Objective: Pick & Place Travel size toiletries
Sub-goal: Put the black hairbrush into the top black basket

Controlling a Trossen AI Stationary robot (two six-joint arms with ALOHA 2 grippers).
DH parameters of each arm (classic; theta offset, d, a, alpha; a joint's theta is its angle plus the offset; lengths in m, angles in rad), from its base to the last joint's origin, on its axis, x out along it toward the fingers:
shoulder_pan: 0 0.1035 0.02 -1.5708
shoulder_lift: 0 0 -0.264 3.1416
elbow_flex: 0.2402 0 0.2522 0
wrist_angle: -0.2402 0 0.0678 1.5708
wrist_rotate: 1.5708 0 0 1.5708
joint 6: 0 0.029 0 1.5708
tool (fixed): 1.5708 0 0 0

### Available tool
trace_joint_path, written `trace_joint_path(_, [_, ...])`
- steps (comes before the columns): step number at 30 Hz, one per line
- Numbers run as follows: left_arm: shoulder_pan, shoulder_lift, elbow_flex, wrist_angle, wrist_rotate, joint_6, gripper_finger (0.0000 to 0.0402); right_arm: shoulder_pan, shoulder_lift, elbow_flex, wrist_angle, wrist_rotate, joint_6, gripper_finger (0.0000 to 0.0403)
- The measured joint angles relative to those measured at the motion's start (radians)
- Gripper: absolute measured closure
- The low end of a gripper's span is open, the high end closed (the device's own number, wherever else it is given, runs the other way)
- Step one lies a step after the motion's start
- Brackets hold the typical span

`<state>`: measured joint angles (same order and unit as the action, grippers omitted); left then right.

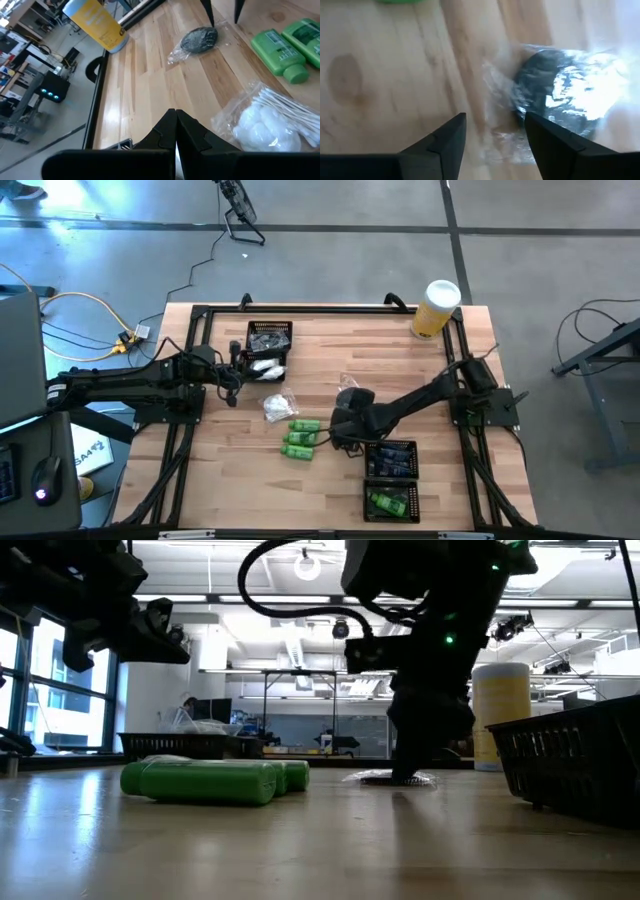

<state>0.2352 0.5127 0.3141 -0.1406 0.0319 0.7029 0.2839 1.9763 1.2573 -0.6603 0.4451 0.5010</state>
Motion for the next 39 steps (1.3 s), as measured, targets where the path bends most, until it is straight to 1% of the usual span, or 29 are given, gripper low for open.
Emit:
trace_joint_path(3, [0.000,0.000,0.000,-0.006,0.000,0.000,0.0402,0.005,0.014,0.001,-0.011,0.038,0.004,0.0217])
trace_joint_path(8, [0.000,0.000,0.000,-0.013,0.000,0.000,0.0402,0.002,0.023,0.001,-0.020,0.069,0.023,0.0236])
trace_joint_path(16, [0.000,0.000,0.000,-0.014,0.001,-0.001,0.0402,0.001,0.025,0.000,-0.033,0.136,0.079,0.0283])
trace_joint_path(32, [0.000,0.000,0.000,-0.020,0.001,-0.001,0.0402,0.001,0.025,0.000,-0.006,0.114,0.082,0.0393])
trace_joint_path(34, [0.000,0.000,0.000,-0.020,0.001,-0.001,0.0402,0.001,0.025,0.000,-0.006,0.099,0.083,0.0398])
trace_joint_path(39, [0.000,0.000,0.000,-0.020,0.000,-0.001,0.0402,0.001,0.025,0.000,-0.006,0.099,0.108,0.0400])
